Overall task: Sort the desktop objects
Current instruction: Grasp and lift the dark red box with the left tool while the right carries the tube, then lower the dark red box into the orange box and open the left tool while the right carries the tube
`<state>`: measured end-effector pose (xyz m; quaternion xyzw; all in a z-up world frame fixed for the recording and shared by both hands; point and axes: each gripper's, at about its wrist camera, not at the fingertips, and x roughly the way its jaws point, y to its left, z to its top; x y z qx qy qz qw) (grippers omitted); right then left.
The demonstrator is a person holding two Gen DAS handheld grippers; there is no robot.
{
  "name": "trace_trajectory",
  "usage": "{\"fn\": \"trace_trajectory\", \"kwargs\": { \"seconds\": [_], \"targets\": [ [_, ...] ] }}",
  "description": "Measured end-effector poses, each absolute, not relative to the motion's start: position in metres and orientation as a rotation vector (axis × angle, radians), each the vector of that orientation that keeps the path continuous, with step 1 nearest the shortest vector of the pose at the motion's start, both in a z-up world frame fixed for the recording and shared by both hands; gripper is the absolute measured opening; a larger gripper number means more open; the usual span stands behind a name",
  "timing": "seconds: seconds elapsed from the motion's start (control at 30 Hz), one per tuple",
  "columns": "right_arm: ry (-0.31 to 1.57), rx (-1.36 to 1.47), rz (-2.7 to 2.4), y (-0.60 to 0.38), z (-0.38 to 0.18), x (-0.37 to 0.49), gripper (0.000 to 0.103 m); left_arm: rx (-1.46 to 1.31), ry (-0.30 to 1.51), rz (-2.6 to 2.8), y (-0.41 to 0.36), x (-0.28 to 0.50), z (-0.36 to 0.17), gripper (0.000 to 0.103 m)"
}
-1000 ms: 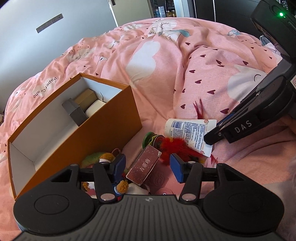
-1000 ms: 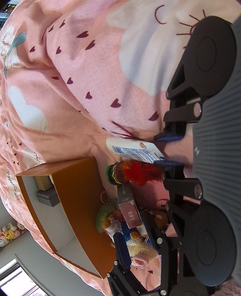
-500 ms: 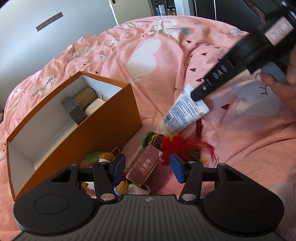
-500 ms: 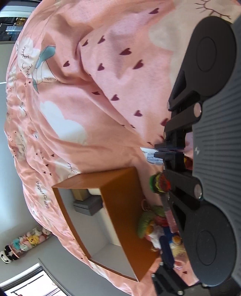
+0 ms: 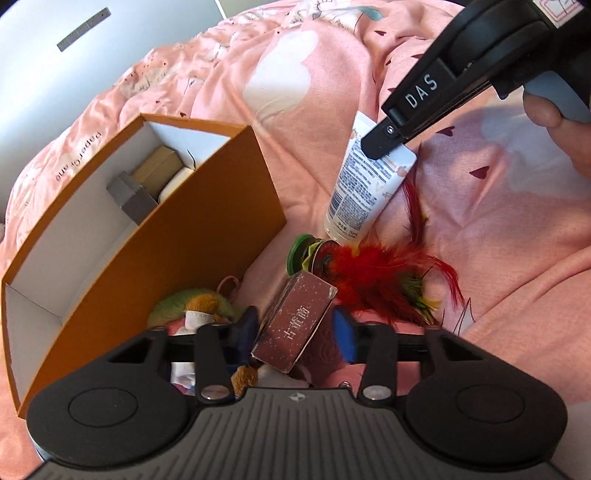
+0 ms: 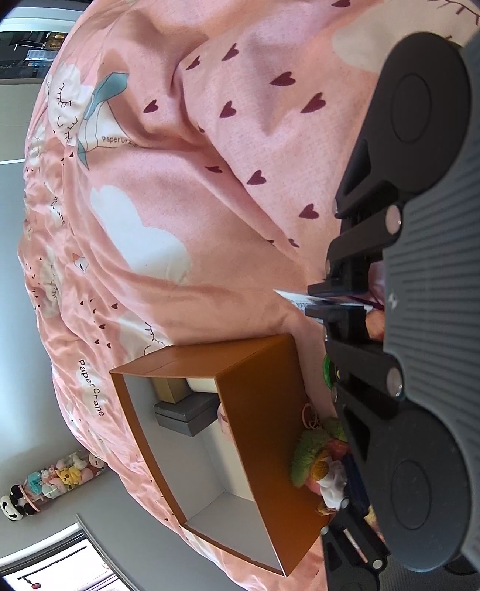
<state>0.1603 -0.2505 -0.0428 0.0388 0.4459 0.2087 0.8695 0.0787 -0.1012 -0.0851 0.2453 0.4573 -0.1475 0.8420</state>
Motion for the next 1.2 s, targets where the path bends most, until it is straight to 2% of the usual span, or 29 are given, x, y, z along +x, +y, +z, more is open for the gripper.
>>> {"fn": "trace_trajectory", "kwargs": {
  "seconds": [0.13,0.37,0.5,0.73,1.2],
  "targets": [
    [0.918,0.071,0.438,-0.246,-0.045,0.16,0.005,0.486,0.964,-0.303,-0.097,0.08,-0.083,0.041],
    [0.896,0.105,0.447,-0.253,-0.036,0.158,0.003,0.24,0.968,-0.246,-0.069,0.091,-0.063,0.029],
    [0.867,0.098,0.457,-0.254,-0.024,0.159,0.003,0.018,0.994,-0.213,-0.042,0.1,-0.046,0.027],
    [0.798,0.087,0.498,-0.256,0.009,0.161,0.003,-0.168,0.928,-0.213,-0.009,0.095,-0.002,0.026],
    [0.645,0.079,0.64,-0.229,0.089,0.178,0.003,-0.25,0.8,-0.095,0.048,0.109,0.065,0.026]
  ]
}}
